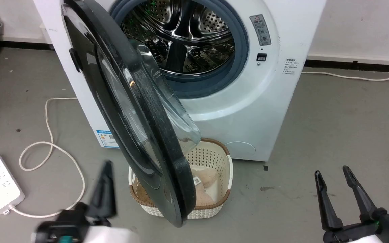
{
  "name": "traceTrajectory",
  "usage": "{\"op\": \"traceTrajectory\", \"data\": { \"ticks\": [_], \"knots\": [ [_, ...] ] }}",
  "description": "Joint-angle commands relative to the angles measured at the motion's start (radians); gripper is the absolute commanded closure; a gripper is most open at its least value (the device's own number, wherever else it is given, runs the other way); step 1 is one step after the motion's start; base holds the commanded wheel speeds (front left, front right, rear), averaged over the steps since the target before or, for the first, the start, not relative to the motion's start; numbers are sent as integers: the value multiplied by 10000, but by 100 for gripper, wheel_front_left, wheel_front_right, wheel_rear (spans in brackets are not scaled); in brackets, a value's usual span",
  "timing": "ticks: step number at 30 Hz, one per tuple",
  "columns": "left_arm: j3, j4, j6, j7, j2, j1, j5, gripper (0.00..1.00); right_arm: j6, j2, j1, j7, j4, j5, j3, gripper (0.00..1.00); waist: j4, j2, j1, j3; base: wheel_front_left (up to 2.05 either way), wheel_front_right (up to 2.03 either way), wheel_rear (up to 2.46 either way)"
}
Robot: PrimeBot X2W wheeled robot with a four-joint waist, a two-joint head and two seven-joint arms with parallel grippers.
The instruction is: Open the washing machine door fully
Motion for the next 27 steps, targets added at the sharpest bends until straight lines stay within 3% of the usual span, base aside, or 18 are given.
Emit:
{"op": "traceTrajectory", "data": {
  "ticks": [1, 7, 14, 19, 27],
  "knots": [
    [162, -418, 116, -55, 17, -172, -137, 100, 6, 55, -89, -42, -33, 106, -28, 0, 3, 0, 0, -33, 0, 0, 0],
    [683, -2957, 641, -55, 17, -932, -424, 100, 6, 55, -118, -43, -71, 226, -82, 0, -3, 0, 0, -143, 0, 0, 0],
    [418, -4139, 492, -55, 17, -1644, -559, 100, 6, 56, -126, -43, -32, 271, -149, 0, -98, 0, 0, -350, 0, 0, 0],
    [-452, -4326, 173, 298, 24, -1755, -380, 100, 6, 56, -98, -43, -11, 274, -113, 0, -213, 0, 0, -466, 0, 0, 0],
    [-2744, -3607, 12, 1216, 19, -1292, -433, 100, 6, 56, -54, -43, 1, 358, -58, 0, -360, 0, 0, -462, 0, 0, 0]
  ]
}}
